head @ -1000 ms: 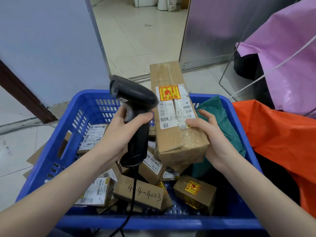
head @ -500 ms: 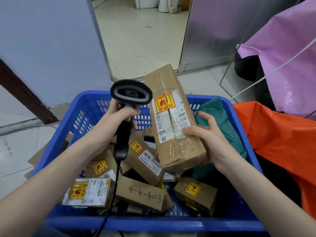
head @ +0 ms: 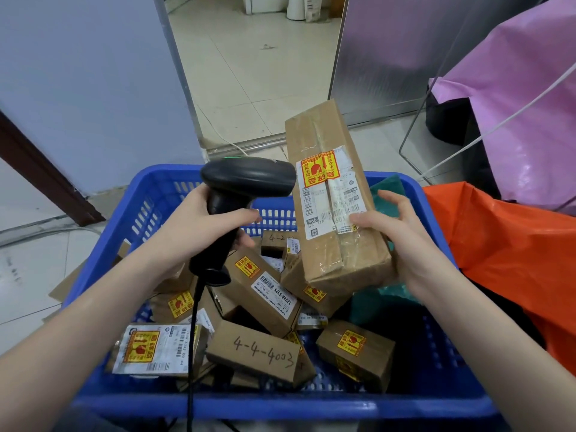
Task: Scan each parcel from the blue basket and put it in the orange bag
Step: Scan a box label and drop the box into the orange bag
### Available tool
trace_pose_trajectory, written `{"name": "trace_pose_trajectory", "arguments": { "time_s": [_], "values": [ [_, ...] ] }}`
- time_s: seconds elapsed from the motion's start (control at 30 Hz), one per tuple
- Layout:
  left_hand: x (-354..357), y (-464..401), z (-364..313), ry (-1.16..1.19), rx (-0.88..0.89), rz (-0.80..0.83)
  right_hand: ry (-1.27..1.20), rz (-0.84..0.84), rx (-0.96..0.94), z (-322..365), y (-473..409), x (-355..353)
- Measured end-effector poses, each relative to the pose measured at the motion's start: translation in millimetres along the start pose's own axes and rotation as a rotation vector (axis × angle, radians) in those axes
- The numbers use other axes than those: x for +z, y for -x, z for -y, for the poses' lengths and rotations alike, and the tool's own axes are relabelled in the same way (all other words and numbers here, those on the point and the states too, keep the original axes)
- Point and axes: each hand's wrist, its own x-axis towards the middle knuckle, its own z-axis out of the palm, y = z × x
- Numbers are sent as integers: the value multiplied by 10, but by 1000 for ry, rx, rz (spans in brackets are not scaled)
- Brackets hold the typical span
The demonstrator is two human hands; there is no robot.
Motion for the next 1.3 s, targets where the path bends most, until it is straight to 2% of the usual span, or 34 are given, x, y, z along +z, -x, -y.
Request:
{"name": "trace_pose_trajectory", "arguments": {
  "time_s": [0.17,0.37,0.6,0.73,0.83,0.97,1.17,1.3],
  "values": [
    [-27,-31,6,-103,26,-24,35,-2,-8,5,-10,-7],
    [34,-15,28,-80,-22,25,79,-70,-103,-49,-2,33],
    [307,95,75,274,-215,88,85,-148,-293,-118,47,150],
    [360,128,51,380,-234,69,159,-66,-352,-141,101,205],
    [358,152,62,307,-154,34,143,-1,-296,-183,108,246],
    [319,119,101,225,-106,-21,-4,-6,-196,-207,59,266],
    [405,151,157,27,11,-2,40,-1,-8,-175,44,209],
    [409,133,189,-35,37,-12,75,1,31,-183,80,223]
  ]
}}
